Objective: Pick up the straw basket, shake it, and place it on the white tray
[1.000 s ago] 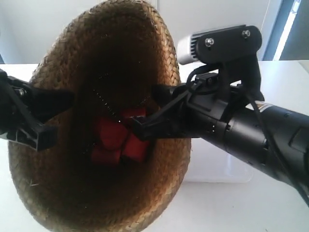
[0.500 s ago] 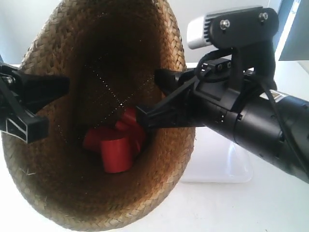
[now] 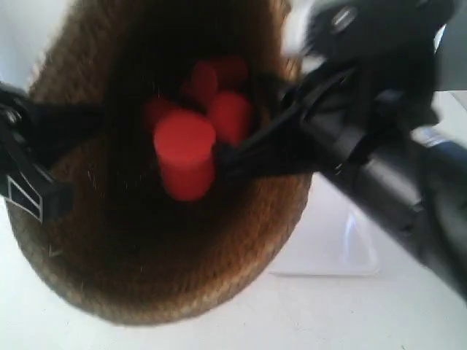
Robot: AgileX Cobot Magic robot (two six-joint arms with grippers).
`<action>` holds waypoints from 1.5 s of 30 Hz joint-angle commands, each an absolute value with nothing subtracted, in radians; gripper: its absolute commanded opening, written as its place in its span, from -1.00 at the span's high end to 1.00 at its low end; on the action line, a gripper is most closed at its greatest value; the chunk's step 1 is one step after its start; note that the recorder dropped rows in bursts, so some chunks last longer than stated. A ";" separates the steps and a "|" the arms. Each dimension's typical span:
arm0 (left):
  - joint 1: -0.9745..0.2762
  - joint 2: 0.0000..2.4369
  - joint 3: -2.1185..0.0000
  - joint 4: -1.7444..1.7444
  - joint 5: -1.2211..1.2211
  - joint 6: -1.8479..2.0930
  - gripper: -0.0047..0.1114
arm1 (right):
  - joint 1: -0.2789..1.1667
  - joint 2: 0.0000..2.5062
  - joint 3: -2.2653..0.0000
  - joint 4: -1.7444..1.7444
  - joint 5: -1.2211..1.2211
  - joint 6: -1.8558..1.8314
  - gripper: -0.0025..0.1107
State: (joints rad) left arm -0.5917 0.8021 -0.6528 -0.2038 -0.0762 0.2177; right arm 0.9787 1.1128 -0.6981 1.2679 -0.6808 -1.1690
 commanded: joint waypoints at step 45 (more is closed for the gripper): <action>-0.362 1.339 -1.191 -0.423 0.511 0.022 0.92 | 0.183 1.212 -0.851 1.663 0.498 -1.789 0.96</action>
